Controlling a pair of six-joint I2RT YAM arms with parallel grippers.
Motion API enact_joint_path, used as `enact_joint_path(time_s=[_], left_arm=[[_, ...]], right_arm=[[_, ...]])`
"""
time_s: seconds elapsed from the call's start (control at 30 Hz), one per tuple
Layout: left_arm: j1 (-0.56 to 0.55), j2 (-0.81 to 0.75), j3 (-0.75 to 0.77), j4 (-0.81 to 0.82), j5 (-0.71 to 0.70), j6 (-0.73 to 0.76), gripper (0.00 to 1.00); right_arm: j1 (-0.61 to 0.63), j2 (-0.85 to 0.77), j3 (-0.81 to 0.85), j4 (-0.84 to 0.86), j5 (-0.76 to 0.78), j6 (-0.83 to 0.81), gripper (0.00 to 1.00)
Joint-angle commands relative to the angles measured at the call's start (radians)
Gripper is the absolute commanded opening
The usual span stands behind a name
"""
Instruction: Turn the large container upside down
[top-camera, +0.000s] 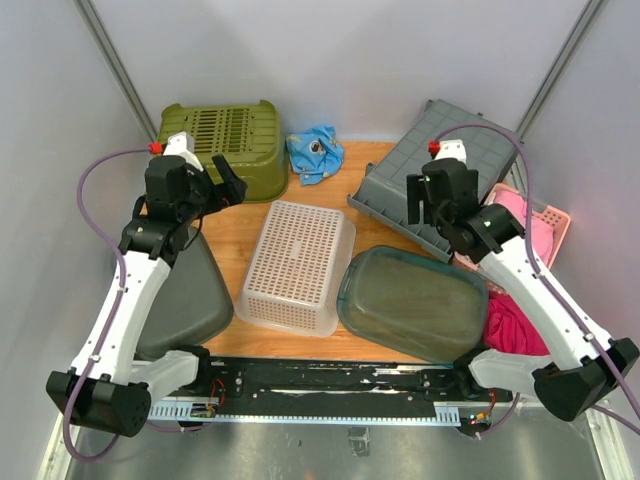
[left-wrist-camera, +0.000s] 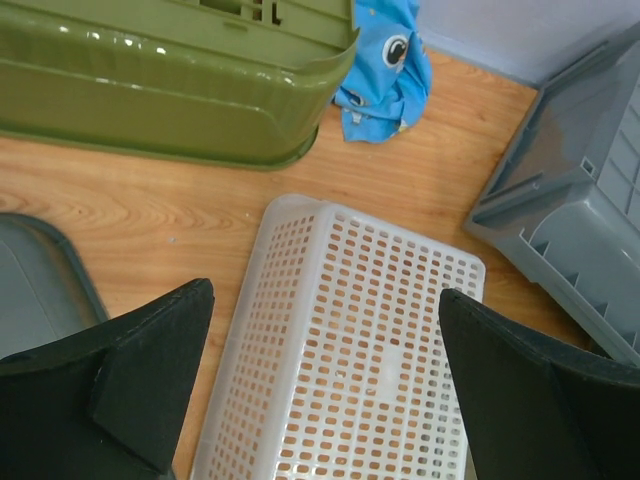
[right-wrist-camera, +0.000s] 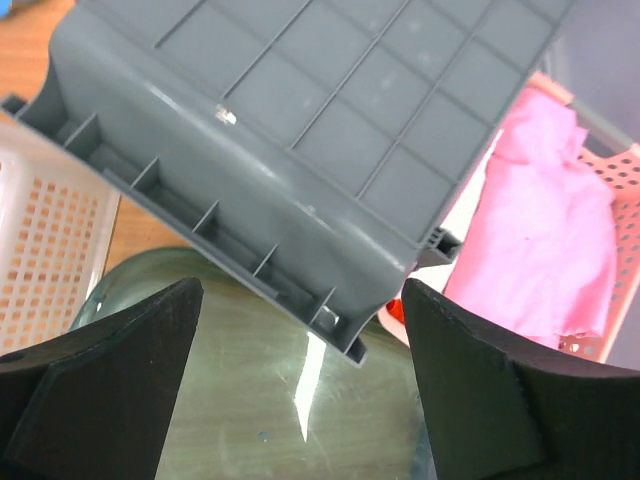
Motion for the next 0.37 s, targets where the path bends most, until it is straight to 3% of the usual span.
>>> enact_joint_path(time_s=[0.0,0.33], left_arm=[[0.004,-0.03,-0.009,0.097,0.036,0.074,0.99],[0.004,-0.163,-0.166,0.235,0.079,0.111,0.99]], right_arm=[[-0.015,-0.026,0.054,0.008,0.158,0.001,0.83],[-0.015,-0.053,0.008,0.113,0.171,-0.022,0.81]])
